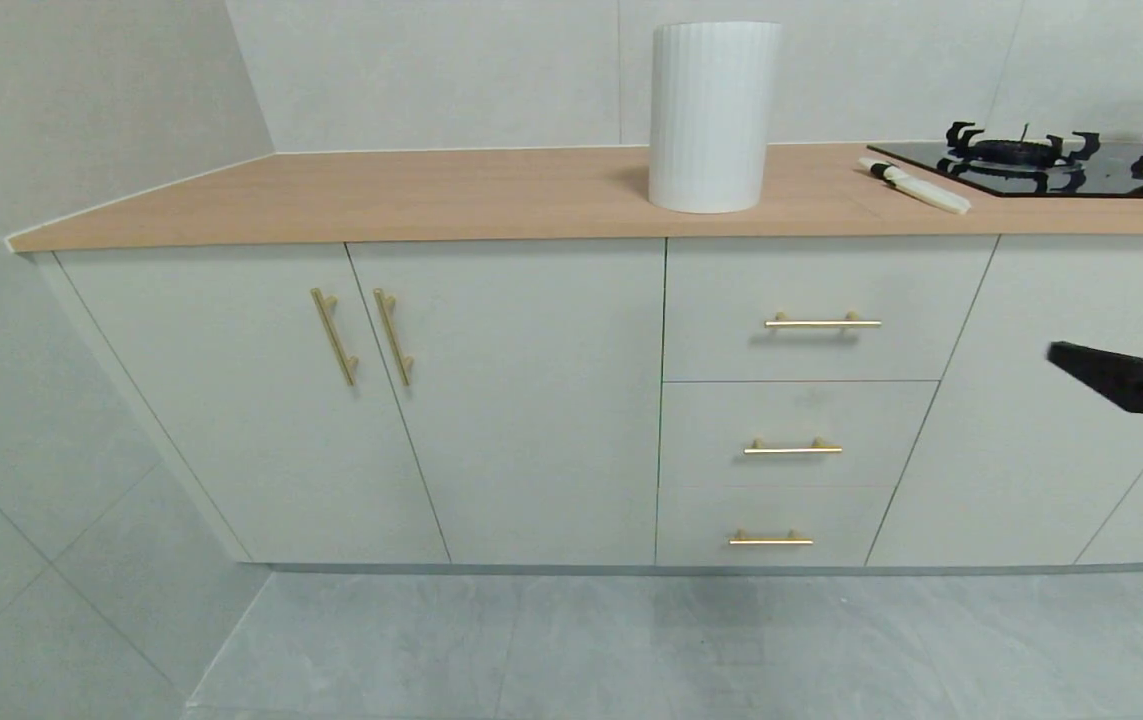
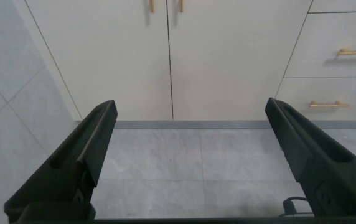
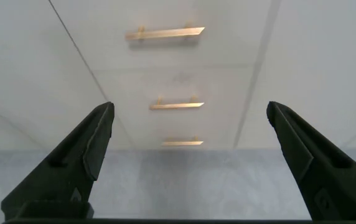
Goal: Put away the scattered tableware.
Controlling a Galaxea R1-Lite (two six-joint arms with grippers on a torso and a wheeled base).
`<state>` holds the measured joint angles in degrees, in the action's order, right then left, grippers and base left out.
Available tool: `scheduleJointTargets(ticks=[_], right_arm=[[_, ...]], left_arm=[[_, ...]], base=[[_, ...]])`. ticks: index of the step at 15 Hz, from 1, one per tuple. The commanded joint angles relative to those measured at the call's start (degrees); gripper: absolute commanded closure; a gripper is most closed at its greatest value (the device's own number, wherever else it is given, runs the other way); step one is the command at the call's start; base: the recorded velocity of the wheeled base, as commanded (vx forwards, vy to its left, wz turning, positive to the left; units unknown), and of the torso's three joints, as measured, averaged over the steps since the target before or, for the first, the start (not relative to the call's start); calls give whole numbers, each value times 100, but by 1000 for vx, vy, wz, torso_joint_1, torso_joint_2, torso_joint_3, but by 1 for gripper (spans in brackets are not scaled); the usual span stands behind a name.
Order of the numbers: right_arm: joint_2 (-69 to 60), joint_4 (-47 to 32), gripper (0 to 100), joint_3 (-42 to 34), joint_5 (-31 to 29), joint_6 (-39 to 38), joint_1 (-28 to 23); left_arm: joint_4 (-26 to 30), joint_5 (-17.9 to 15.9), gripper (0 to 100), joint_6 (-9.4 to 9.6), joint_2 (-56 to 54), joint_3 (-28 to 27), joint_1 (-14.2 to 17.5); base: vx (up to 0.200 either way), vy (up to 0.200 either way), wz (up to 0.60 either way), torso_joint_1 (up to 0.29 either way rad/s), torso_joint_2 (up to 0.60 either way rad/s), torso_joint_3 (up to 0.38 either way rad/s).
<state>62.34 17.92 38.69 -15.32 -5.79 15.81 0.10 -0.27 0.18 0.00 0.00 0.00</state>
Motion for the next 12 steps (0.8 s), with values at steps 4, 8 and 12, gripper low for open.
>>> scheduleJointTargets(ticks=[4,8,12], right_arm=[[-4028,-2434,0,-547,-322,702,-764],[-5391,-2522,0,-1329,-331,1062,-1124],[-6234,-2522,0,-1804,-120,1177,-1537]], left_arm=[[-1,0,0,-1,0,0,0],[-1,9,0,-1,0,0,0],[-1,0,0,-1,0,0,0]], base=[[0,0,0,0,0,0],[0,0,0,0,0,0],[0,0,0,0,0,0]])
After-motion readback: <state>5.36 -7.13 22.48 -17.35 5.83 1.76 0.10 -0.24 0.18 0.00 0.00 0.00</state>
